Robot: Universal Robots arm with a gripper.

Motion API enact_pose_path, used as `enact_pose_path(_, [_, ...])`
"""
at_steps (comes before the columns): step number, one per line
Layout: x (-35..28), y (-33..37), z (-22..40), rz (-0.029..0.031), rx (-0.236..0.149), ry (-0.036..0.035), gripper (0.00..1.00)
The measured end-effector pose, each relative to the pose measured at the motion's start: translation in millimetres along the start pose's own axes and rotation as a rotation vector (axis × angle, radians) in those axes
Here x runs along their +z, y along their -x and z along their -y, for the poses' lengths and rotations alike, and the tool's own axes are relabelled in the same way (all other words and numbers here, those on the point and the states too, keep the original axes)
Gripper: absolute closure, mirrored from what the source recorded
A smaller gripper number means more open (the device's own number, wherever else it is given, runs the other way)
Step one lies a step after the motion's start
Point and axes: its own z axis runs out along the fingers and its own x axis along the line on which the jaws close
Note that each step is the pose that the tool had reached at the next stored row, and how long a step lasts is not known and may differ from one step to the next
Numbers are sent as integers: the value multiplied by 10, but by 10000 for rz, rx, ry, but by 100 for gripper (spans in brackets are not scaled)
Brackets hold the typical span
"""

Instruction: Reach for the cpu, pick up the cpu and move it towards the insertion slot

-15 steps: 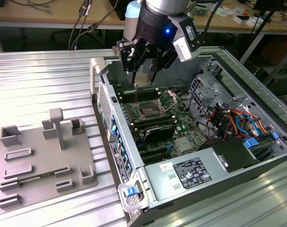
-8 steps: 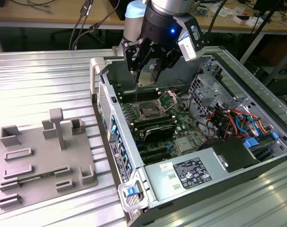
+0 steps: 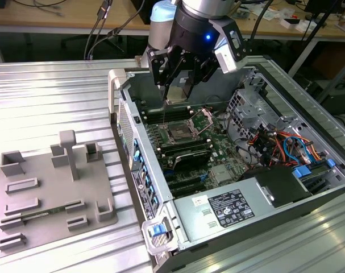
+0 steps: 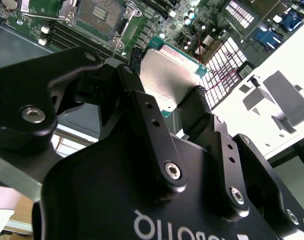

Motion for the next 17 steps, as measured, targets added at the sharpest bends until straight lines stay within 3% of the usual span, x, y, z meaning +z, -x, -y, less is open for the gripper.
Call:
enact_pose_path(7, [2, 27, -17, 0, 1, -3, 45])
enact_pose_path(17, [28, 72, -165, -1, 1, -54, 45])
